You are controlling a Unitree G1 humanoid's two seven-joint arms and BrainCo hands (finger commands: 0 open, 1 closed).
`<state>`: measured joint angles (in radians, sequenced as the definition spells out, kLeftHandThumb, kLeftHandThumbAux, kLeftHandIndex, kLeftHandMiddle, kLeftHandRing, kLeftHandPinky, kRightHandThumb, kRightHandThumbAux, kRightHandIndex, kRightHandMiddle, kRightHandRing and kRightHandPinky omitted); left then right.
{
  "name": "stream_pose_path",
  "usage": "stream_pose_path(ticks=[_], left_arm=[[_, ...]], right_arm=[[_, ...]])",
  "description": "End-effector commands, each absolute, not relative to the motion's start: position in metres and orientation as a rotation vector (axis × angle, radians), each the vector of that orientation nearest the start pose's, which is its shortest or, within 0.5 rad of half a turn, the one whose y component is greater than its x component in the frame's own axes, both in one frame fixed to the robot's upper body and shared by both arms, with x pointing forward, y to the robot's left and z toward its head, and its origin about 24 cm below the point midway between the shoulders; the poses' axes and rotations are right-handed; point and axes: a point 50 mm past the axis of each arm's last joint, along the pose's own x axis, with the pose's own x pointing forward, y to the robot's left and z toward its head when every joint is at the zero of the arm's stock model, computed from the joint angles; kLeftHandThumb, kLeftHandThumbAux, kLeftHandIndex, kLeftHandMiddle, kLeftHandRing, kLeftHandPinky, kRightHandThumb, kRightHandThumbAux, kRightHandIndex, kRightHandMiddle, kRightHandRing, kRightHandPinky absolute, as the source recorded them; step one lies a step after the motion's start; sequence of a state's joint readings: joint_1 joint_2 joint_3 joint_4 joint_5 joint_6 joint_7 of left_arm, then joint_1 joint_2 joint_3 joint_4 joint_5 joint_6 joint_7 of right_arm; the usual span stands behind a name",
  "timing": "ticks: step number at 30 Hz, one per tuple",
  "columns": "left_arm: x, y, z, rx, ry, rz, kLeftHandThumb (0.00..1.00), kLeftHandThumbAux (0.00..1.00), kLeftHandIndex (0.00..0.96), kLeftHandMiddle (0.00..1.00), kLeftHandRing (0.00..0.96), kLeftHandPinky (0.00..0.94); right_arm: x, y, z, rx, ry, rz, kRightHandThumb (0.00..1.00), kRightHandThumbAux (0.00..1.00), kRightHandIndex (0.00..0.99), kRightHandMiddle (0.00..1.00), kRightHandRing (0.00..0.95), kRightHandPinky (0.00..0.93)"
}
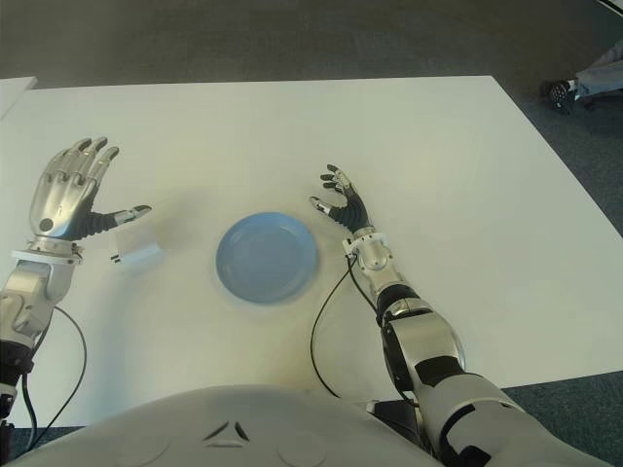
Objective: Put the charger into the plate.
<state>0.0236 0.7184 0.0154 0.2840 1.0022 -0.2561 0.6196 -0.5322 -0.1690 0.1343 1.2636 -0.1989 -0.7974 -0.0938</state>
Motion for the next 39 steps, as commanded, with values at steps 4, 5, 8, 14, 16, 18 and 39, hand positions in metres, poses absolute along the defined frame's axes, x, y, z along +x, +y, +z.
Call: stream_pose_path(ticks=[4,5,8,14,16,18,39], left_arm=[[0.2270,0.2985,0.0606,1.697,-0.345,0.163,0.236,0.132,0.000,0.000,0.000,0.000],[0.2269,0.2987,0.0609,1.697,-0.345,0.163,0.236,0.132,0.000,0.000,0.000,0.000],[0.2266,0.2991,0.0615,1.698,-0.346,0.163,0.236,0.132,0.000,0.000,0.000,0.000],[0.2261,0.2998,0.0622,1.698,-0.346,0.164,0.236,0.132,0.000,0.000,0.000,0.000],[0.2262,0.2999,0.0624,1.698,-0.346,0.164,0.236,0.132,0.000,0.000,0.000,0.000],[0.2261,0.3003,0.0625,1.699,-0.346,0.164,0.236,0.132,0.000,0.000,0.000,0.000],[0.2266,0.3014,0.0623,1.699,-0.344,0.164,0.236,0.132,0.000,0.000,0.000,0.000]], right_arm=[[0.2722,-0.1537,-0.0688,-0.427,0.335,0.241,0.140,0.681,0.000,0.219,0.232,0.175],[0.2723,-0.1536,-0.0688,-0.426,0.335,0.241,0.140,0.680,0.000,0.217,0.231,0.174],[0.2728,-0.1538,-0.0690,-0.417,0.344,0.239,0.129,0.677,0.000,0.215,0.230,0.173],[0.2739,-0.1541,-0.0688,-0.334,0.361,0.222,0.118,0.665,0.000,0.227,0.245,0.203],[0.2742,-0.1542,-0.0687,-0.309,0.366,0.215,0.115,0.660,0.000,0.232,0.253,0.220],[0.2750,-0.1557,-0.0687,-0.263,0.377,0.191,0.115,0.652,0.000,0.236,0.263,0.238],[0.2768,-0.1611,-0.0685,-0.145,0.397,0.126,0.125,0.596,0.000,0.243,0.271,0.233]])
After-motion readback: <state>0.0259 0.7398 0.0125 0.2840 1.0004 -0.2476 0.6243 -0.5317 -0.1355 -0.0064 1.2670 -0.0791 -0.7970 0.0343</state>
